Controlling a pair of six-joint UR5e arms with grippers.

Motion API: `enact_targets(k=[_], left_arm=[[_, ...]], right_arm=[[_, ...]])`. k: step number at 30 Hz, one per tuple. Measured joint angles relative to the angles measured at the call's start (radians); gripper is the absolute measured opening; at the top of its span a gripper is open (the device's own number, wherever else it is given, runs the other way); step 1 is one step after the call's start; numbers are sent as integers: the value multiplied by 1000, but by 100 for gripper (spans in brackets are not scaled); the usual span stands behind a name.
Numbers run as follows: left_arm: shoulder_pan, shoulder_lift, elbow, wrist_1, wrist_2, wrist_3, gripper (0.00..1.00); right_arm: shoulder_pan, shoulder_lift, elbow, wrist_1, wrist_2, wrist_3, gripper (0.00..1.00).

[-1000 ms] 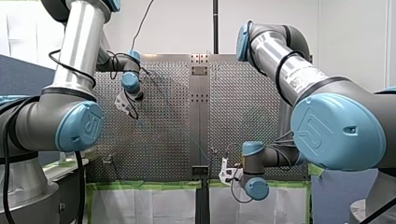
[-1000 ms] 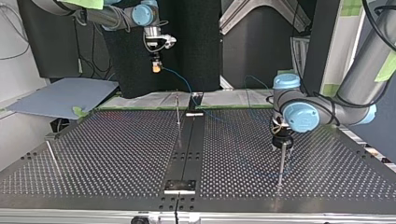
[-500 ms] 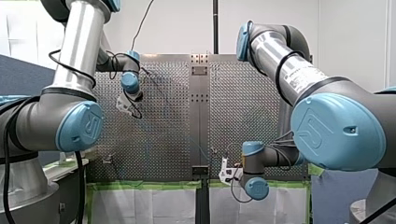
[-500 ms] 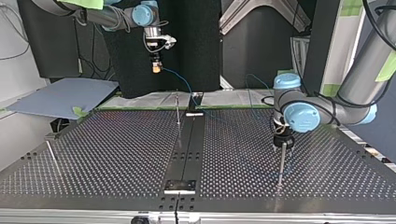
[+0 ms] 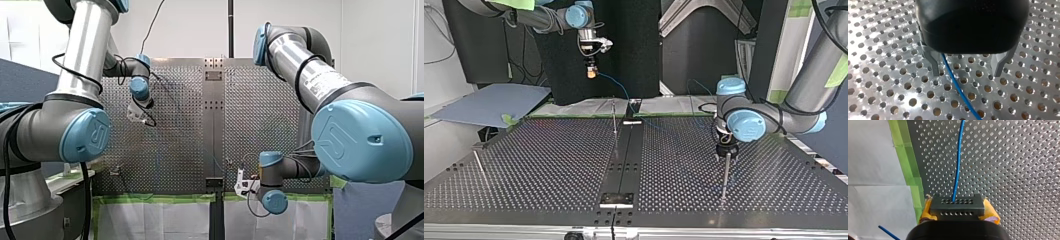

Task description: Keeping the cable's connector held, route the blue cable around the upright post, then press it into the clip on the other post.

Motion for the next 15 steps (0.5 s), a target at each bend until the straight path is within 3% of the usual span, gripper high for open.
enact_targets(k=[5, 15], left_arm=[[-2, 1, 0, -1, 0, -39, 100], [1, 1, -41, 17, -1, -63, 100]], right_arm=[[0, 0, 0, 0, 0, 0, 0], [0, 0, 0, 0, 0, 1, 0]])
